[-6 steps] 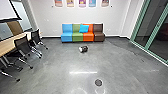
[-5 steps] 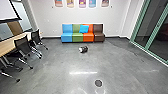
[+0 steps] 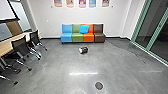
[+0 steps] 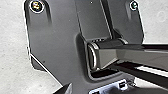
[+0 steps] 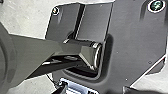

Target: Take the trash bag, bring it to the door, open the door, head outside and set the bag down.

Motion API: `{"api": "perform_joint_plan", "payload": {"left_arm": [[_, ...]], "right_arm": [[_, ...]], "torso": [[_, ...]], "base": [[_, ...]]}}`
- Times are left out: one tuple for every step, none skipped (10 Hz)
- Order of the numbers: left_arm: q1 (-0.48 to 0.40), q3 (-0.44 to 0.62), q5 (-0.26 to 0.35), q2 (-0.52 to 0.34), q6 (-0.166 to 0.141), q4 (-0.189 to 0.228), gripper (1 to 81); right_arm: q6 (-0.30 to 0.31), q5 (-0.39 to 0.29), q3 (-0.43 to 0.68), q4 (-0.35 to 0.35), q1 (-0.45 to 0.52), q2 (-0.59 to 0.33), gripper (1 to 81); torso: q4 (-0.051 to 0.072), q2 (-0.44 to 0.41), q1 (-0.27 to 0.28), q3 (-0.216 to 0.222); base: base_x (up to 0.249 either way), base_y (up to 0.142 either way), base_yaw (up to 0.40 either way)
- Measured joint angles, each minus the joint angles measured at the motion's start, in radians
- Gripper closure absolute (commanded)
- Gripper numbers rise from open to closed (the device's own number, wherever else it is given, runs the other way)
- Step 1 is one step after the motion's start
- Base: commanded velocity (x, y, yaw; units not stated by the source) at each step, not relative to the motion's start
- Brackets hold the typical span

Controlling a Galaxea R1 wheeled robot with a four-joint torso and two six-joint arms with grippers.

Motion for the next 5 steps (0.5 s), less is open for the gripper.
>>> {"api": "perform_joint_plan", "payload": {"left_arm": [[-0.001, 0.0, -0.001, 0.0, 0.0, 0.0, 1.0], [-0.005, 0.0, -0.001, 0.0, 0.0, 0.0, 1.0], [-0.005, 0.0, -0.001, 0.002, 0.0, 0.0, 1.0], [-0.005, 0.0, 0.0, 0.003, 0.0, 0.0, 1.0], [-0.006, 0.0, -0.002, 0.003, 0.0, 0.0, 1.0]], "right_arm": [[0.0, 0.0, 0.005, 0.001, 0.004, -0.006, 1.0], [0.0, 0.004, 0.008, 0.001, 0.01, -0.011, 1.0], [0.0, 0.003, 0.009, 0.001, 0.011, -0.011, 1.0], [0.0, 0.001, 0.013, 0.001, 0.008, -0.011, 1.0], [0.0, 0.001, 0.016, 0.001, 0.009, -0.011, 1.0]], "torso": [[0.0, 0.0, 0.001, 0.0], [0.0, 0.0, 0.001, 0.0], [0.0, 0.0, 0.0, 0.0], [0.0, 0.0, 0.0, 0.0], [0.0, 0.0, 0.001, 0.0]], "base": [[0.15, 0.0, 0.0], [0.15, 0.0, 0.0], [0.15, 0.0, 0.0], [0.15, 0.0, 0.0], [0.151, 0.0, 0.0]]}}
